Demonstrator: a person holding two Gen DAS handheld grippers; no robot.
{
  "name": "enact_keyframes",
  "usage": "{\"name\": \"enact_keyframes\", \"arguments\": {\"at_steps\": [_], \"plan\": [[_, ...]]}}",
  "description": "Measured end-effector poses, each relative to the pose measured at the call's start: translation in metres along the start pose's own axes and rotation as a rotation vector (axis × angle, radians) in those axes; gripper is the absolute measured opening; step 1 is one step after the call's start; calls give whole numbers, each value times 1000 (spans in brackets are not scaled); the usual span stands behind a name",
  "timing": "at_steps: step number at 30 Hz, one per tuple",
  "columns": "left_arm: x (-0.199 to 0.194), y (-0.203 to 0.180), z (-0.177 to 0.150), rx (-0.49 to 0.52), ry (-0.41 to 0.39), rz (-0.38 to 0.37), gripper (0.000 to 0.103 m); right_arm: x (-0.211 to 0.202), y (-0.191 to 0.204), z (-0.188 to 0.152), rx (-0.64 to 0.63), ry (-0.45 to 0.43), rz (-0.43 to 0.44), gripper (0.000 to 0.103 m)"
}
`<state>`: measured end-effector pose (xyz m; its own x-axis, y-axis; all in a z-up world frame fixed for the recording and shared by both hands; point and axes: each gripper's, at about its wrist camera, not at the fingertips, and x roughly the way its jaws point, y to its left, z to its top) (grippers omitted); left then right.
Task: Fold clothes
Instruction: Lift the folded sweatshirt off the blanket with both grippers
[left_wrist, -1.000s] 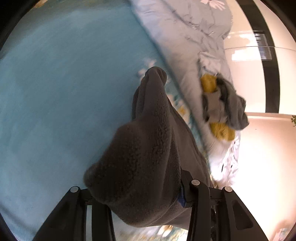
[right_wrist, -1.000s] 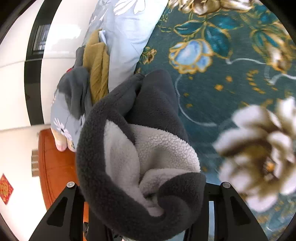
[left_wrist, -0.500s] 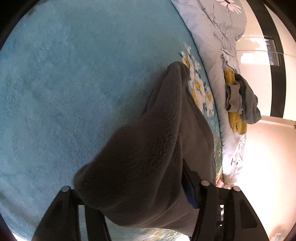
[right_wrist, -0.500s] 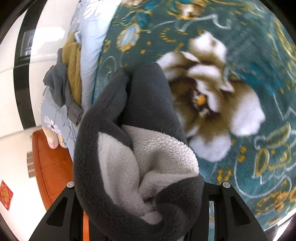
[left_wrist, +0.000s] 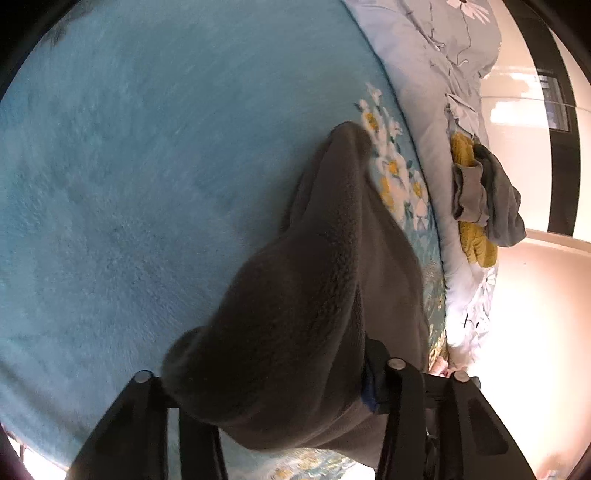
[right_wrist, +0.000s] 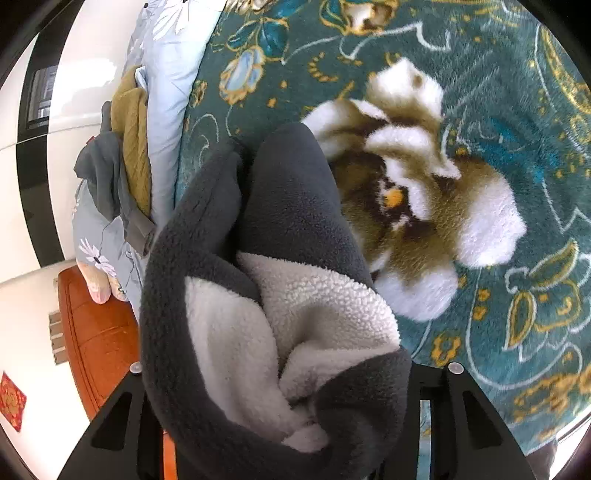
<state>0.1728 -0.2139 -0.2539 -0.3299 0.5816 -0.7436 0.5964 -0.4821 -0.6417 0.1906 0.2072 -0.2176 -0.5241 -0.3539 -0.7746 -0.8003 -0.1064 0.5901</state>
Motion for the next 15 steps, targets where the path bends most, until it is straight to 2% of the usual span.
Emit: {"name": "enact_keyframes", "arguments": {"at_steps": [10, 15], "plan": [[-53, -115, 20, 155, 26, 5, 43, -43, 79, 4, 33, -34, 26, 43], [-81, -152, 20, 220, 59, -47, 43, -82, 114, 7, -18, -36, 33, 42]]}}
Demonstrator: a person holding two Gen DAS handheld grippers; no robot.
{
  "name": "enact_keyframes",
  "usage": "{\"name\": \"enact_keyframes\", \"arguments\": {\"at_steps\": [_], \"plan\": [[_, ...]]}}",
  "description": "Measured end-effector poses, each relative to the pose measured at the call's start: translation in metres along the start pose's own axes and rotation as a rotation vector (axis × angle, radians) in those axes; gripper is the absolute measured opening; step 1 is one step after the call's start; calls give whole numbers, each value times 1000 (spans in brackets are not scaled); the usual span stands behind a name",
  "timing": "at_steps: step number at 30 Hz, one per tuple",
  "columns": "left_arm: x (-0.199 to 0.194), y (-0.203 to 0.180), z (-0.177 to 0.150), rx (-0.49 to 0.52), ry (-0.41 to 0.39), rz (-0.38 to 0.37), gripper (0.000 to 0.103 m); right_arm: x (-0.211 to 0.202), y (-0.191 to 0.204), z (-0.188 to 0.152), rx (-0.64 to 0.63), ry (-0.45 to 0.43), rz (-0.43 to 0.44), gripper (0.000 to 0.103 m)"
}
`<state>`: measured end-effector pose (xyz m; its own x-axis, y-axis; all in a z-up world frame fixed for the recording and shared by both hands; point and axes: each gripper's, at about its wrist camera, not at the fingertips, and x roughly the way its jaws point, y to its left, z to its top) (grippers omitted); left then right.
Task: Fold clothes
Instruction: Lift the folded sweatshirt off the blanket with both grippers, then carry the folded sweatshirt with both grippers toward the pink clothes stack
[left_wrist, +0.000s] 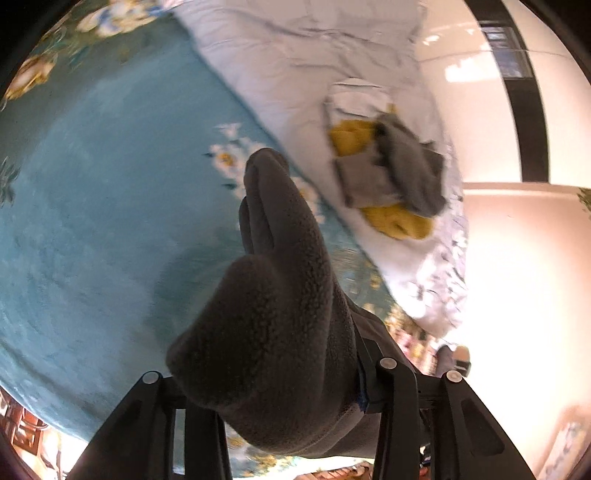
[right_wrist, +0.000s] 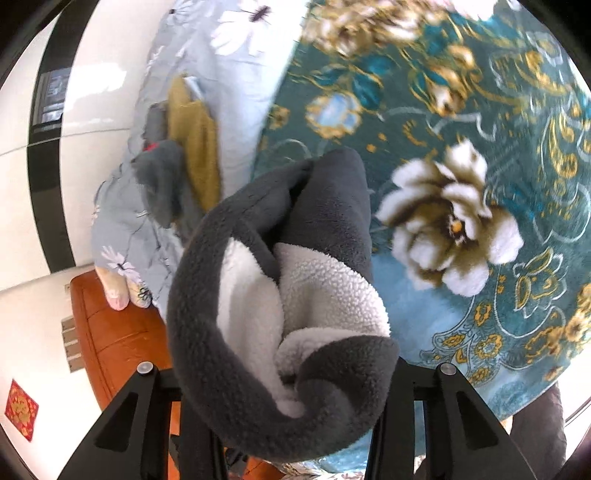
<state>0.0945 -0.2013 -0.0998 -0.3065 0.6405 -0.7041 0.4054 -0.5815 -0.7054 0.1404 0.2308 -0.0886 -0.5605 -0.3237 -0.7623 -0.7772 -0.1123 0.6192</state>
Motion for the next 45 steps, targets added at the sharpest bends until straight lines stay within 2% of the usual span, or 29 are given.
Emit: {"name": "enact_keyframes", "arguments": {"at_steps": [9, 14, 20, 23, 32, 41, 45], "plan": [[-11, -89, -25, 147, 24, -47, 43, -87, 35, 17, -136, -37, 32, 41], [7, -153, -51, 221, -4, -86, 42, -132, 38, 45, -185, -54, 73, 41], [32, -228, -90, 255, -9, -113, 42, -194, 43, 104, -272, -54, 113, 41], [54, -261, -107, 234, 18, -112, 42, -228, 43, 135, -310, -51, 128, 41], [106, -360, -159, 314, 76, -122, 42, -311, 23, 218, -365, -53, 115, 41], [170, -477, -198, 479, 139, -93, 42, -372, 7, 301, -409, -110, 148, 41], [208, -515, -205, 502, 145, -66, 42, -388, -1, 341, -403, -132, 143, 41]]}}
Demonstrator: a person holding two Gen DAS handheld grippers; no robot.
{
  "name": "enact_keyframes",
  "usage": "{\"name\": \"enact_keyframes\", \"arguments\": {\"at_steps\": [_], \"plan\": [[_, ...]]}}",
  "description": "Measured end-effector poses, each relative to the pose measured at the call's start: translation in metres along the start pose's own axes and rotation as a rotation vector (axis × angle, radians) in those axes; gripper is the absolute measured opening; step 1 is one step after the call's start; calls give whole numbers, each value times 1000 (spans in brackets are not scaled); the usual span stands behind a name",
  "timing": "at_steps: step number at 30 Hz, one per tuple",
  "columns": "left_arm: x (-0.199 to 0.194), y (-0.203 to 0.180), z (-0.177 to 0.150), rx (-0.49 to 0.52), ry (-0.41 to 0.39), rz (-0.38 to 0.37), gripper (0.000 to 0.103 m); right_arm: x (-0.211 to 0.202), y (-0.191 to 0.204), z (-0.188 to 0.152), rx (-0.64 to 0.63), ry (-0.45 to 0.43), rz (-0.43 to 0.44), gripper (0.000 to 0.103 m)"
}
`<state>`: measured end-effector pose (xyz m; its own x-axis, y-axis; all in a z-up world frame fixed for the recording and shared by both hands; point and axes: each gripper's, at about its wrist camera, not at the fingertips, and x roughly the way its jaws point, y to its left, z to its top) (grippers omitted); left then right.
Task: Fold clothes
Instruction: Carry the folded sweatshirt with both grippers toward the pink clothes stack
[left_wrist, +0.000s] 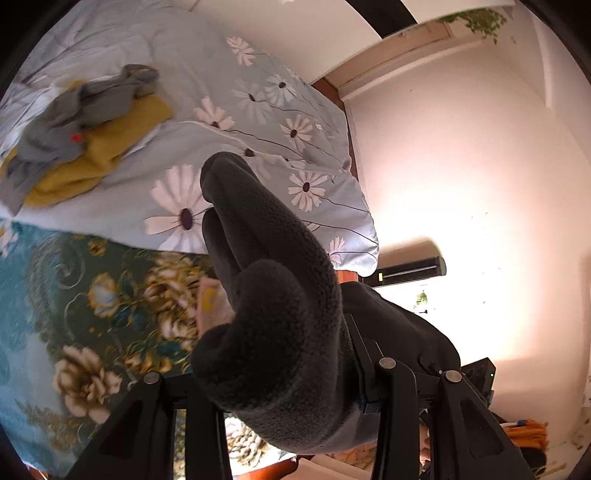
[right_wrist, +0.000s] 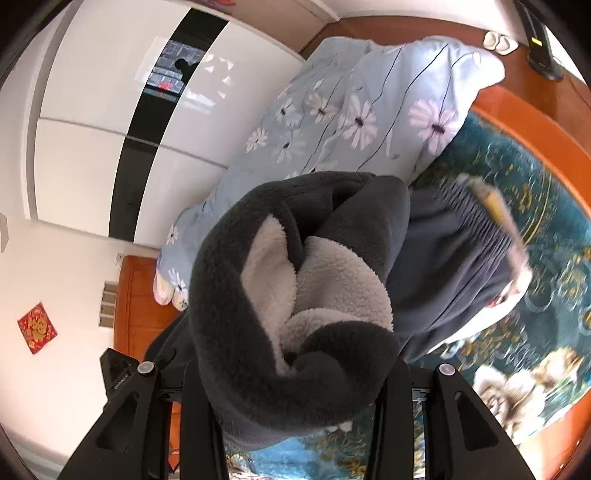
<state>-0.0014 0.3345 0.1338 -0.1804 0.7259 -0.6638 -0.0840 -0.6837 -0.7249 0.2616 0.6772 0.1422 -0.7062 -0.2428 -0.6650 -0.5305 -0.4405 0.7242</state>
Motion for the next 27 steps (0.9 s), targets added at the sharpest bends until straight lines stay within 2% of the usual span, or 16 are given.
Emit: {"name": "enact_keyframes", "arguments": {"at_steps": [4, 10, 14, 16, 20, 22, 27], "plan": [[43, -29, 6, 23, 29, 14, 42, -3, -27, 34, 1, -13, -17, 41], [78, -69, 6, 71, 10, -63, 42, -15, -71, 79, 16, -66, -9, 41], [86, -67, -6, 137, -33, -109, 42, -30, -93, 93, 3, -145, 47, 41], [96, -58, -15, 140, -15, -101, 42, -30, -111, 88, 19, -173, 94, 41], [120, -45, -11, 76, 25, -41, 42, -18, -145, 71, 66, -163, 101, 41], [121, -51, -3, 71, 11, -43, 42, -14, -151, 72, 78, -155, 91, 41], [104, -92, 31, 124, -62, -77, 41, -15, -128, 104, 18, -150, 107, 41]]}}
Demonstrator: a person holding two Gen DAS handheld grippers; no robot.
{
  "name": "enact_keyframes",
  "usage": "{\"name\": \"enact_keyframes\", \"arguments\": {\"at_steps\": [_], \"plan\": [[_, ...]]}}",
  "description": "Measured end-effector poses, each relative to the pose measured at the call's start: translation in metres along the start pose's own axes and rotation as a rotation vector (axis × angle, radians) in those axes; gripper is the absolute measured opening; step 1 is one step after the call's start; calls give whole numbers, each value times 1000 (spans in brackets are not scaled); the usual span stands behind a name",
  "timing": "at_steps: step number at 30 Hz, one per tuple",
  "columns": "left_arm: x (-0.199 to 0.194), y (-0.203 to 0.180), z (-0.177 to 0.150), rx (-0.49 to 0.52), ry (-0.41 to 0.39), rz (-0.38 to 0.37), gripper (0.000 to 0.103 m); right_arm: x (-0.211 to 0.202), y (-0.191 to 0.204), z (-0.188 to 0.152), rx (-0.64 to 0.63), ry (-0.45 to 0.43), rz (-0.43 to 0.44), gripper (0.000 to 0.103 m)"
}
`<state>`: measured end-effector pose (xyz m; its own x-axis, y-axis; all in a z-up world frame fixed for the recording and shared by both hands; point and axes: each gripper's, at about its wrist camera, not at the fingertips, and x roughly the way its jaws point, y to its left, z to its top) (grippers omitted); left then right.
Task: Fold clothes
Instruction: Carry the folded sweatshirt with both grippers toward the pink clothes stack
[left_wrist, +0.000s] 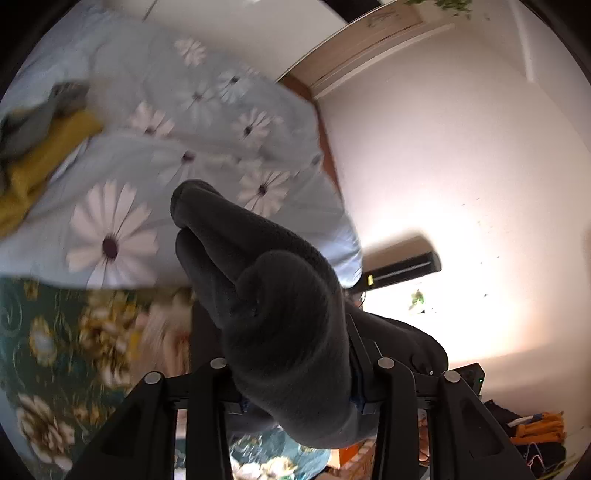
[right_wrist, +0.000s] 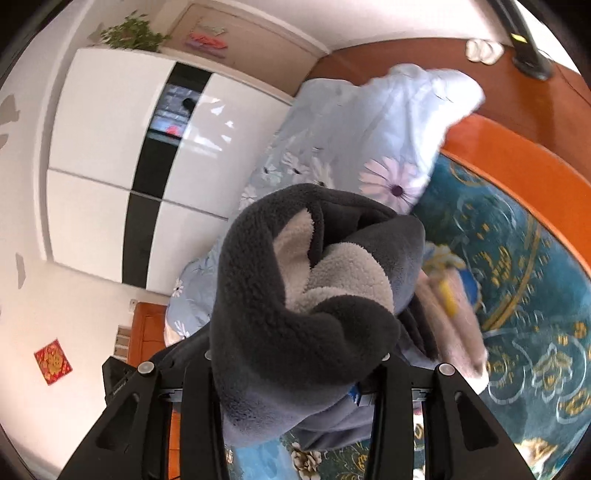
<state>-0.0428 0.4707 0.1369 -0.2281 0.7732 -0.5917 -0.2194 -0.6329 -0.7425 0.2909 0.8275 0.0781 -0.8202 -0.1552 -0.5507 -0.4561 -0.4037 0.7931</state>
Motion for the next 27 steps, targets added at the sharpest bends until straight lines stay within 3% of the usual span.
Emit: {"name": "enact_keyframes", "arguments": {"at_steps": [5, 9, 15, 17, 19, 21, 23, 27], "plan": [[-19, -26, 24, 59, -90, -66, 38, -8, 44, 35, -113, -41, 35, 41], [5, 9, -1, -4, -17, -35, 35, -21, 45, 44, -124, -93, 69, 41], [55, 87, -75, -75, 176, 105, 30, -4, -11, -21, -62, 39, 26, 41], [65, 106, -91, -102, 223, 146, 30, 5, -49, -49, 14, 67, -29, 41], [68, 115, -95, -113, 236, 148, 30, 6, -80, -65, 114, 56, -17, 40], [65, 120, -95, -119, 222, 156, 39, 8, -101, -78, 181, 42, -9, 40], [66, 131, -89, -166, 197, 156, 64, 7, -107, -86, 191, 27, -10, 40], [81, 162, -75, -309, 169, 112, 76, 5, -112, -97, 217, 12, -10, 40]]}}
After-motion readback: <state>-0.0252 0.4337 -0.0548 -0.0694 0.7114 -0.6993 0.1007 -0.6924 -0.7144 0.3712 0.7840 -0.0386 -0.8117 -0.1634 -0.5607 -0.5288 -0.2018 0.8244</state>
